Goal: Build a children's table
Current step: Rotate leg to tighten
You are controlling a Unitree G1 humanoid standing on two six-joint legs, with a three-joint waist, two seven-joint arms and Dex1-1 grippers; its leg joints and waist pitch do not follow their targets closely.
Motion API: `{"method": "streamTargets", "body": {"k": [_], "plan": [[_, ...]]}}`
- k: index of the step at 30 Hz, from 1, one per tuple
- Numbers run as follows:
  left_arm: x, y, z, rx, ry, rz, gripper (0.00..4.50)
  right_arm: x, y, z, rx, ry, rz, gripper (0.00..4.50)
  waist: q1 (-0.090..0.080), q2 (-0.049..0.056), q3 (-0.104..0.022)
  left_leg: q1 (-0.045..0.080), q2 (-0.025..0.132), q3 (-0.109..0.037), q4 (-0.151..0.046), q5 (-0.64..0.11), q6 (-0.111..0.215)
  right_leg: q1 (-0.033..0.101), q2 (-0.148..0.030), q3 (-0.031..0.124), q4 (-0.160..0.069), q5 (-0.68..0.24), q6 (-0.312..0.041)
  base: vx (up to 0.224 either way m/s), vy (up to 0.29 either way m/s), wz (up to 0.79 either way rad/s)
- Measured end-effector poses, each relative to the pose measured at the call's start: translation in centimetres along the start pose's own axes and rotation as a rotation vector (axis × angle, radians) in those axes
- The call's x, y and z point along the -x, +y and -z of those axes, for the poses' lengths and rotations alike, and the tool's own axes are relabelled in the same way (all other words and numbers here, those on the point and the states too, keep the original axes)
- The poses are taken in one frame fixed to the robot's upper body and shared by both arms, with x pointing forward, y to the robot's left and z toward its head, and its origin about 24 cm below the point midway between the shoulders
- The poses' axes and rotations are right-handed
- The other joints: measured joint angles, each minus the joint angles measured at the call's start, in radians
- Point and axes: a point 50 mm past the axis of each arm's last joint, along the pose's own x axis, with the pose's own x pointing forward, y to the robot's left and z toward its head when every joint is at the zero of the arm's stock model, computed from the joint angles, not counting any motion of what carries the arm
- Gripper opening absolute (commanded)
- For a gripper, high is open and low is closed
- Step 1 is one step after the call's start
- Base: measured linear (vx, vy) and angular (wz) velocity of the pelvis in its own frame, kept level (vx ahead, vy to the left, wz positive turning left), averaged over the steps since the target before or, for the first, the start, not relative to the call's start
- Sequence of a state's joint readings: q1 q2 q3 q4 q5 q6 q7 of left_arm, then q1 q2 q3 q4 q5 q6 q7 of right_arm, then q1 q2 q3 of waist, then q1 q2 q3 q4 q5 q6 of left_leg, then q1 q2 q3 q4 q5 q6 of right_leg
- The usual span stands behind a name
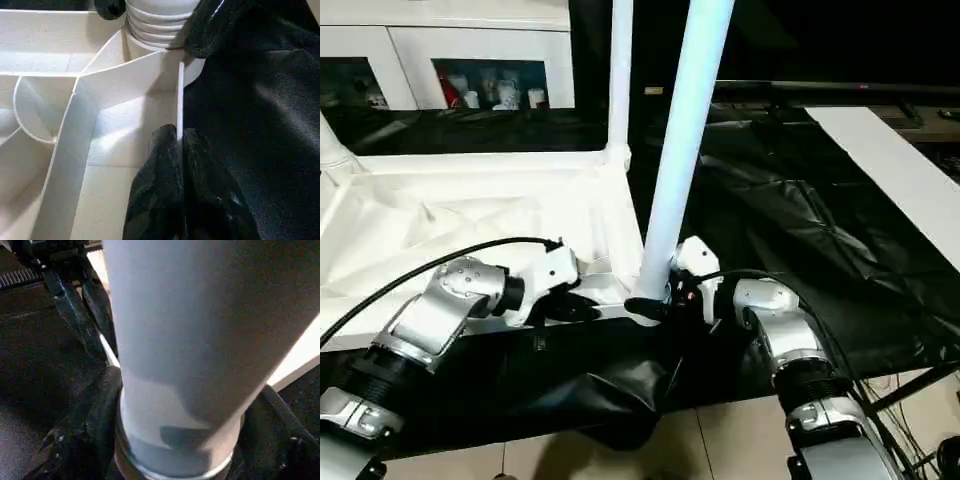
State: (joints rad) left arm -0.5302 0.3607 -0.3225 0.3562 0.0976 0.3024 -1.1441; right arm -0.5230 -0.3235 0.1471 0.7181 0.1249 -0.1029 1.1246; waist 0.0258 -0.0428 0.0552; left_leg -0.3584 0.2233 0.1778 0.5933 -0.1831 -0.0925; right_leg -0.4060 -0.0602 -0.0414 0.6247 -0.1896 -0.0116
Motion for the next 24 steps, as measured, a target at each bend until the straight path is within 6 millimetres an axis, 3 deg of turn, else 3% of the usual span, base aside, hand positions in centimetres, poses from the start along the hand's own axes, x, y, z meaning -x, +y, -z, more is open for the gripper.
{"method": "streamTargets", "body": {"k": [4,8,14,17,21,24], "plan": [[0.3,0.2,0.3,0.02,0.003,-0.018,0.0,-0.7,0.0,0.1,-0.013,-0.016,0.029,2.76,-0.009,-0.001,-0.001,0.0,0.0,0.0,-0.001,0.0,0.0,0.0,0.0,0.0,0.001,0.0,0.0,0.0,0.0,0.0],[-0.3,1.3,0.0,0.083,-0.001,-0.13,0.0,-2.5,-0.7,0.3,-0.087,-0.069,0.248,2.74,-0.025,-0.002,-0.002,0.001,-0.001,0.0,0.0,0.0,0.0,0.001,0.0,0.001,0.001,-0.002,0.003,0.0,0.0,0.0],[-2.8,2.4,-1.5,0.207,-0.026,-0.308,0.0,-4.8,-2.0,-0.2,-0.225,-0.104,0.637,2.74,-0.023,-0.003,-0.003,0.005,-0.002,0.0,0.0,0.001,0.0,0.001,0.0,0.003,-0.001,-0.001,0.003,0.0,0.0,0.0],[-3.7,2.8,-2.2,0.227,-0.026,-0.359,0.0,-5.9,-2.3,-0.7,-0.246,-0.084,0.752,2.74,-0.02,-0.003,-0.003,0.004,-0.003,0.0,0.0,0.001,-0.001,0.001,0.0,0.002,0.0,-0.001,0.003,0.0,0.0,0.0],[-3.8,2.9,-2.3,0.221,-0.029,-0.367,0.0,-6.4,-2.2,-0.9,-0.271,-0.103,0.763,2.74,-0.015,-0.004,-0.003,0.001,-0.003,0.0,-0.002,0.0,0.0,0.0,0.0,0.002,-0.001,-0.001,0.002,0.0,0.0,0.0],[-3.7,2.9,-2.3,0.203,-0.033,-0.371,0.0,-6.2,-2.2,-0.8,-0.299,-0.151,0.736,3.43,-0.013,-0.005,-0.003,-0.001,-0.003,0.0,-0.003,0.0,0.0,-0.001,0.0,0.001,-0.001,0.0,0.001,0.0,0.0,0.0]]}}
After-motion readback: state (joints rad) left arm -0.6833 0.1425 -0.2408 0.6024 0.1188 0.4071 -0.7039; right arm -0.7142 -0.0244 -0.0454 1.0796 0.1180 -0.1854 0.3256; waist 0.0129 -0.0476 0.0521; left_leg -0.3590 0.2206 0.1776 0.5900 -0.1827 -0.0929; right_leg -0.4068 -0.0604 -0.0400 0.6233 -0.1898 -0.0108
